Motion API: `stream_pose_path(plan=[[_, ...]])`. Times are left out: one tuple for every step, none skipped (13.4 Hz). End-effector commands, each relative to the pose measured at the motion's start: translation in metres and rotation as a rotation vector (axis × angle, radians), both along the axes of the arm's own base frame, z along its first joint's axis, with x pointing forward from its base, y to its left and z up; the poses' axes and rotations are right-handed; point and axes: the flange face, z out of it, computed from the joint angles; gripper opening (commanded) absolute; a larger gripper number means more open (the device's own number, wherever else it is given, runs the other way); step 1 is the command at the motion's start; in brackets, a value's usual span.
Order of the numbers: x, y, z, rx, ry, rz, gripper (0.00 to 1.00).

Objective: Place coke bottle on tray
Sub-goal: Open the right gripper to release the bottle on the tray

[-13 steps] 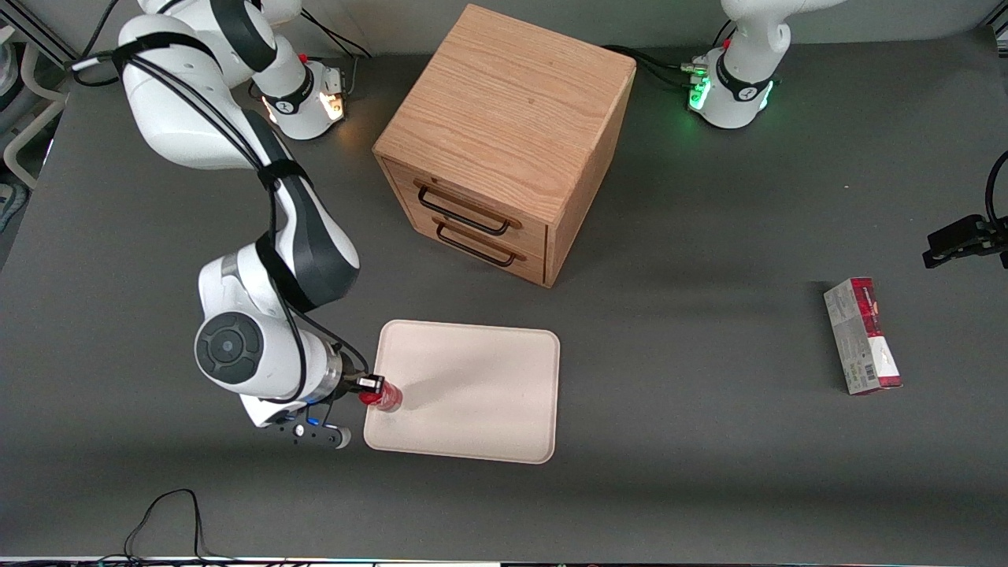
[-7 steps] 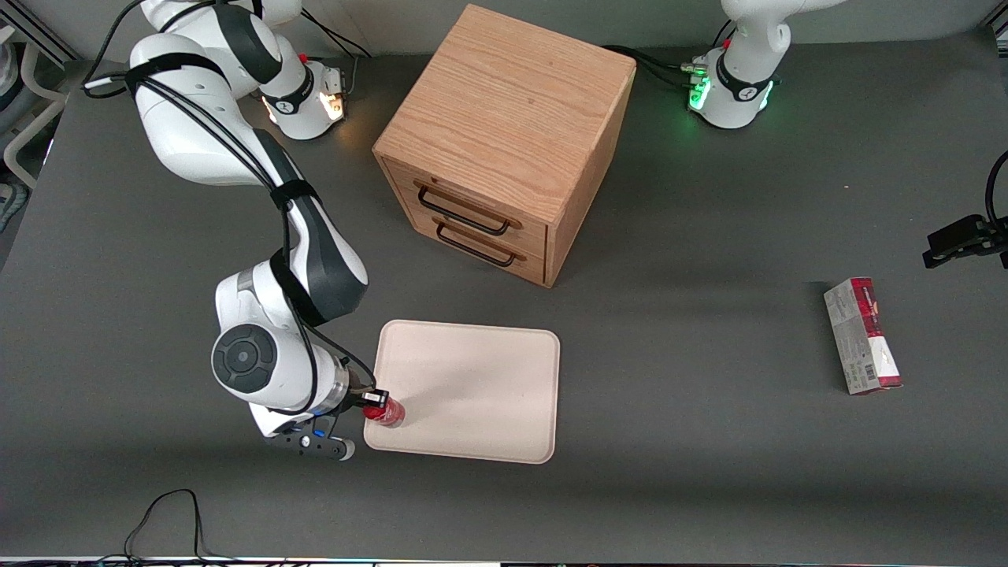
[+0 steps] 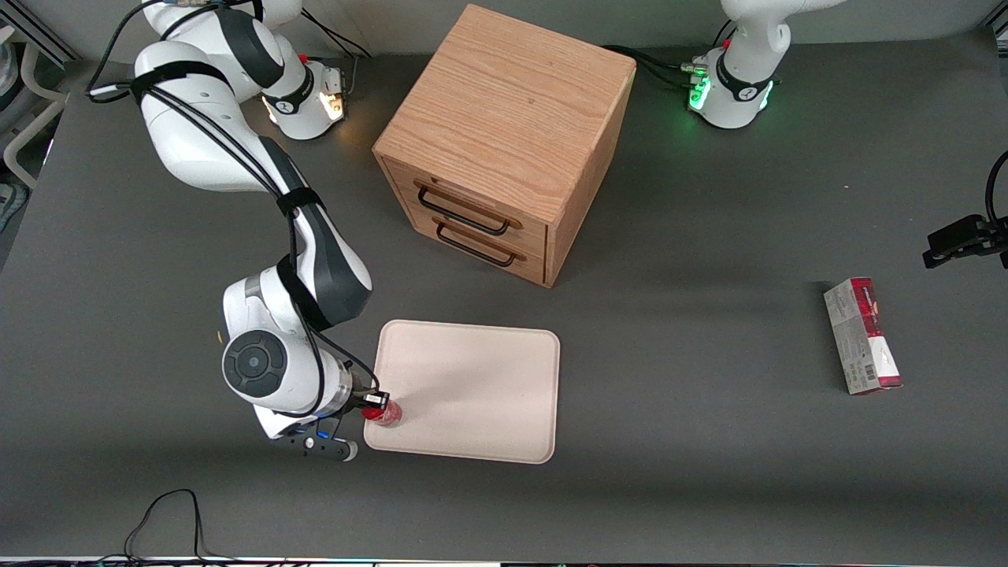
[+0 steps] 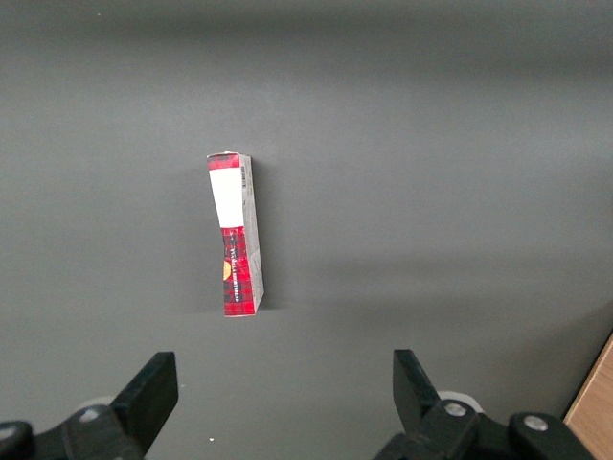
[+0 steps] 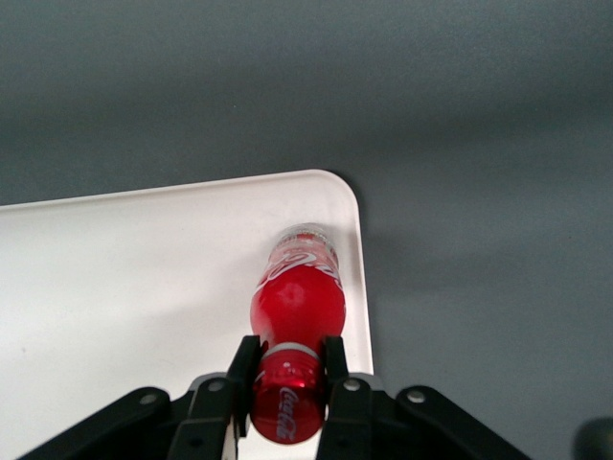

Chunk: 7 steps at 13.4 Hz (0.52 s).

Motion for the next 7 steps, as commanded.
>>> stream_pose_path(plan=[[0.0042, 0.0024, 0.0077, -0.013, -0.030, -0.013, 0.94], [0.0041, 0.0029, 0.0077, -0.021, -0.034, -0.009, 1.00], [0.0042, 0.0026, 0.0077, -0.025, -0.036, -0.008, 1.00], [0.0042, 0.0026, 0.0077, -0.025, -0.036, -0.010, 1.00], [0.0040, 0.0026, 0.0069, -0.026, -0.034, -0.010, 1.00], [0.0040, 0.0026, 0.0069, -0.026, -0.034, -0.010, 1.00], [0.0040, 0.0026, 0.0069, -0.026, -0.034, -0.010, 1.00]])
